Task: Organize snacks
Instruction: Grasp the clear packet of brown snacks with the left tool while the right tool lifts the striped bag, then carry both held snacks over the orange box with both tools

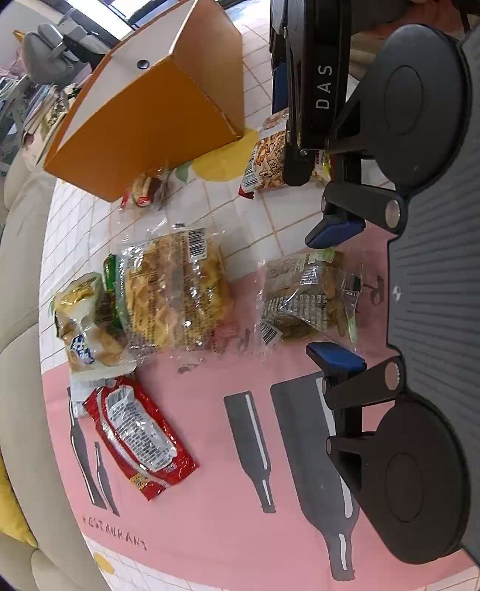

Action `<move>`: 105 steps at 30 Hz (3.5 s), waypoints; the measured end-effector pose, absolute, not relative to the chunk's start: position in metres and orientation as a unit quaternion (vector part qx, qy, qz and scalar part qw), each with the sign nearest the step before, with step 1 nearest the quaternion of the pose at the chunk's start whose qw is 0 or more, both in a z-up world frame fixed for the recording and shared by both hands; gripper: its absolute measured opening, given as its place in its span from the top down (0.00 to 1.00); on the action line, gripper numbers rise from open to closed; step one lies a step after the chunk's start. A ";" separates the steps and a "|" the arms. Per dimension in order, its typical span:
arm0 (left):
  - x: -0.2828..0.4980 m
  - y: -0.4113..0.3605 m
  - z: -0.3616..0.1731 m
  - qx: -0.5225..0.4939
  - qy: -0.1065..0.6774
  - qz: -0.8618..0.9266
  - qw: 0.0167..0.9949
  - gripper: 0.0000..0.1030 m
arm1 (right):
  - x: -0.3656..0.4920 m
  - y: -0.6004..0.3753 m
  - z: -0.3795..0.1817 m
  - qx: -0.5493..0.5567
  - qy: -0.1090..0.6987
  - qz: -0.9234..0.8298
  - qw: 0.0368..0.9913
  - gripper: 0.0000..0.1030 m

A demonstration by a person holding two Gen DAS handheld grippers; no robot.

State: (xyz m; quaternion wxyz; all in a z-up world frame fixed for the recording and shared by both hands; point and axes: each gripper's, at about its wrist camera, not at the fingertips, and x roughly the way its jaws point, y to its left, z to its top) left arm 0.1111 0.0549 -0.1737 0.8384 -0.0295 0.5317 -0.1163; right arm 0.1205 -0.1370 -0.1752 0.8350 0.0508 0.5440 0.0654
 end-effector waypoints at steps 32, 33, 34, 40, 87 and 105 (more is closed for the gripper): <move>0.100 0.046 -0.087 -0.068 0.478 -0.092 0.871 0.85 | 0.091 -0.189 -0.081 0.062 0.461 0.166 0.869 0.55; 0.098 0.048 -0.089 -0.067 0.482 -0.092 0.869 0.82 | 0.089 -0.191 -0.083 0.068 0.464 0.167 0.867 0.55; 0.096 0.050 -0.092 -0.065 0.487 -0.092 0.866 0.77 | 0.087 -0.192 -0.086 0.071 0.467 0.167 0.865 0.55; 0.086 0.063 -0.118 -0.075 0.527 -0.077 0.843 0.36 | 0.083 -0.198 -0.106 0.088 0.487 0.155 0.855 0.55; 0.130 -0.018 -0.027 -0.065 0.438 -0.185 0.877 0.51 | 0.110 -0.243 -0.021 0.050 0.433 0.193 0.879 0.55; 0.208 -0.136 -0.055 0.045 0.469 -0.285 0.834 0.51 | 0.200 -0.329 -0.064 0.020 0.496 0.114 0.860 0.55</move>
